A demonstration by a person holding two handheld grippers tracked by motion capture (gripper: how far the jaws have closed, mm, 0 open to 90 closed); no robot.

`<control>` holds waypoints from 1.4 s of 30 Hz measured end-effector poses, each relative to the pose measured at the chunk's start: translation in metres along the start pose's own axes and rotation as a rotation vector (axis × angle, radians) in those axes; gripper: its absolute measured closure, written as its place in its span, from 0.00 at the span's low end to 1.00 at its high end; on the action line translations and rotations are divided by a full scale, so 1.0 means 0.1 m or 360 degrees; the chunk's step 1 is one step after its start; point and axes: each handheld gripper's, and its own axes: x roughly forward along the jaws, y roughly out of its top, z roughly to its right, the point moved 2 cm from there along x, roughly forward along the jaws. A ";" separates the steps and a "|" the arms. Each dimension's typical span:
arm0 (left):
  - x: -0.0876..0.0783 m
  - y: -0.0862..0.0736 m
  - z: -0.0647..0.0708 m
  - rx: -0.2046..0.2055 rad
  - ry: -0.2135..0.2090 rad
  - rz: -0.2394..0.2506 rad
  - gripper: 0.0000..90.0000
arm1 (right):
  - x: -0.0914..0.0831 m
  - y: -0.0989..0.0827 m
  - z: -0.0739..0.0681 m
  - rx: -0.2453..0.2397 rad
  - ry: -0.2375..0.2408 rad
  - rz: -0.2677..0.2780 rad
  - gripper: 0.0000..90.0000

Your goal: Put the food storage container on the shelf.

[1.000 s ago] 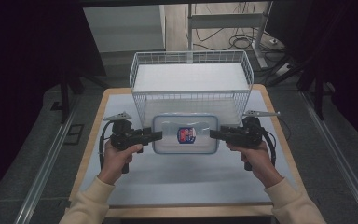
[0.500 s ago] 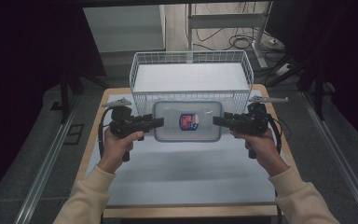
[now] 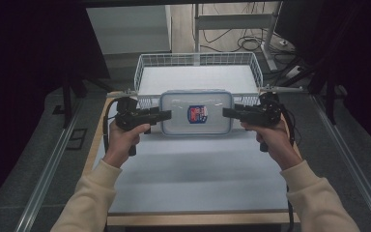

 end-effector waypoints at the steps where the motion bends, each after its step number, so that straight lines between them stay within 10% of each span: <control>1: 0.00 0.02 0.00 -0.0005 0.0001 0.0000 0.55 | 0.00 0.02 0.01 -0.0006 0.0000 0.0002 0.55; 25: 0.18 0.68 -0.22 -0.0008 -0.0015 0.0020 0.55 | 0.09 0.70 0.23 -0.0017 -0.0033 0.0007 0.55; 42: 0.42 1.05 -0.60 -0.0101 -0.0010 -0.0041 0.54 | 0.35 1.10 0.59 0.0115 -0.0047 -0.0018 0.55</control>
